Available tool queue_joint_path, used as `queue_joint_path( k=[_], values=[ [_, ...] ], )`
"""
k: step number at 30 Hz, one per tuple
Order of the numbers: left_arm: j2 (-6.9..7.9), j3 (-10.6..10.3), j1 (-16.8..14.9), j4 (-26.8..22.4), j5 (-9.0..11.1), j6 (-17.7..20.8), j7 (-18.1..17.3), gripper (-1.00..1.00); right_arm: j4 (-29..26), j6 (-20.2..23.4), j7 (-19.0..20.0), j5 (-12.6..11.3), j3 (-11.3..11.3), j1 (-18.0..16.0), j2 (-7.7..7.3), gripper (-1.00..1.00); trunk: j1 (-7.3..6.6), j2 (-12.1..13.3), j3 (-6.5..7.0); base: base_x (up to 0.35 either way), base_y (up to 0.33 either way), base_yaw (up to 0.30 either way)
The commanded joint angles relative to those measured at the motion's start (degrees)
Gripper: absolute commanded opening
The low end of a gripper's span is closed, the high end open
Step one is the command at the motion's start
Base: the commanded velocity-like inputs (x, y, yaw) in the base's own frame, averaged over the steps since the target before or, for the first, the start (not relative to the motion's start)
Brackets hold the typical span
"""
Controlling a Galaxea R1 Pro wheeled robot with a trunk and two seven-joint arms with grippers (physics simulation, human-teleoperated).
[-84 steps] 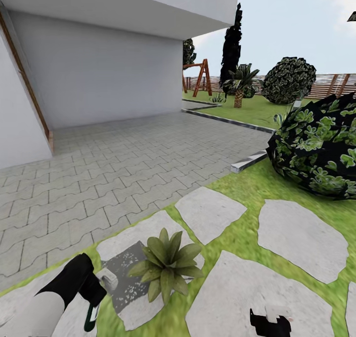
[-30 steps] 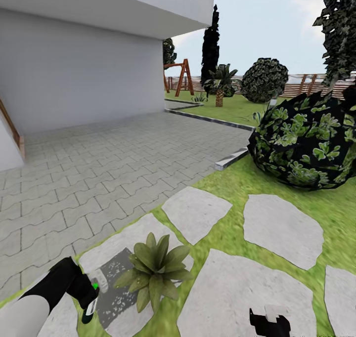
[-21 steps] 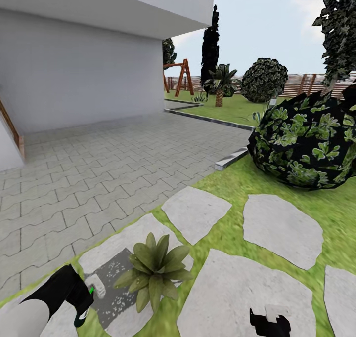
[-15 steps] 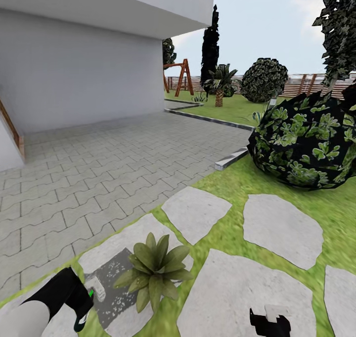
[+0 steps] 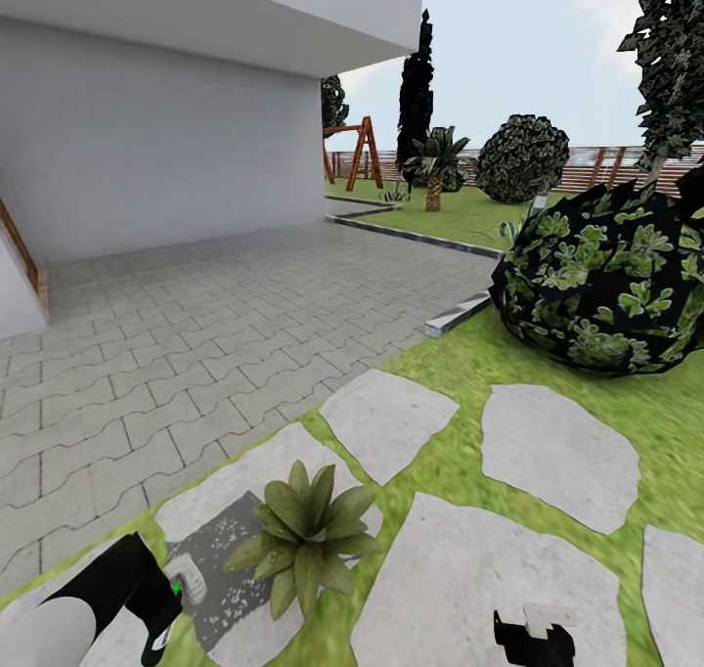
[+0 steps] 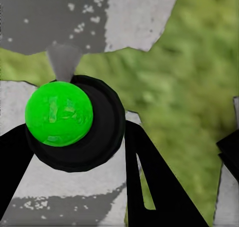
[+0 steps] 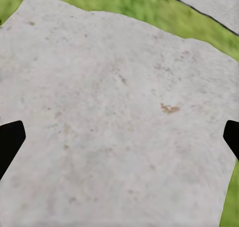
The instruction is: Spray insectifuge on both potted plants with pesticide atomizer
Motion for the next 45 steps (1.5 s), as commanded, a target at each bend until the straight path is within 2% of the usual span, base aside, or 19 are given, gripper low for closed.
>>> queue_joint_path(
  k=[1, 5, 11, 19, 27, 30, 35, 38, 40, 42, 45],
  values=[
    [0.03, 0.47, 0.01, 0.02, -0.15, 0.42, -0.34, -1.00, 0.11, -0.23, -0.21, 0.61, -0.34, -0.05, 0.01, 1.00, -0.01, -0.02, -0.05, 0.035, 0.042, 0.000],
    [0.21, 0.46, 0.05, 0.21, -0.03, 0.32, -0.35, -1.00, 0.13, -0.23, -0.21, 0.62, -0.34, -0.05, 0.01, 1.00, -0.01, -0.02, -0.05, 0.010, 0.011, 0.000],
    [-0.48, 0.71, -0.03, -0.71, -0.02, 0.54, -0.71, -1.00, 0.13, -0.23, -0.21, 0.61, -0.34, -0.05, 0.01, 1.00, -0.01, -0.02, -0.05, 0.001, 0.001, 0.000],
    [-0.88, 0.63, -0.77, -4.62, 0.15, 0.91, -1.65, -1.00, 0.13, -0.24, -0.21, 0.62, -0.34, -0.05, 0.01, 1.00, -0.01, -0.02, -0.05, 0.000, 0.000, 0.000],
    [0.18, 0.48, -0.01, -3.66, 0.11, 0.03, -2.10, -1.00, 0.08, -0.24, -0.21, 0.54, -0.34, -0.05, 0.01, 1.00, -0.01, -0.02, -0.05, 0.000, 0.000, 0.000],
    [0.76, 0.52, 2.03, -3.23, -0.01, -0.30, -1.97, -1.00, 0.05, -0.23, -0.21, 0.53, -0.34, -0.07, 0.01, 1.00, -0.01, -0.02, -0.05, 0.000, 0.000, 0.000],
    [0.78, 0.66, 2.85, -3.27, 0.15, -4.36, -2.28, -1.00, 0.04, -0.23, -0.21, 0.53, -0.34, -0.05, 0.01, 1.00, -0.01, -0.02, -0.05, 0.000, 0.000, 0.000],
    [0.28, 0.58, 2.61, -3.90, 0.21, -5.08, -4.97, -1.00, 0.04, -0.23, -0.21, 0.53, -0.34, -0.05, 0.01, 1.00, -0.01, -0.02, -0.05, 0.000, 0.000, 0.000],
    [0.08, 0.52, 2.10, -4.21, 0.06, -4.97, -9.04, -1.00, 0.04, -0.23, -0.21, 0.53, -0.34, -0.05, 0.01, 1.00, -0.01, -0.02, -0.05, 0.000, 0.000, 0.000],
    [-0.01, 0.48, 1.79, -4.31, 0.00, -4.24, -10.44, -1.00, 0.04, -0.26, -0.21, 0.53, -0.34, -0.07, 0.01, 1.00, -0.01, -0.02, -0.05, 0.000, 0.000, 0.000],
    [-0.06, 0.18, -0.15, -4.50, -0.49, 1.00, -11.30, -1.00, 0.04, -0.21, -0.21, 0.53, -0.34, -0.05, 0.03, 1.00, -0.01, -0.02, -0.05, 0.000, 0.000, 0.000]
  ],
)
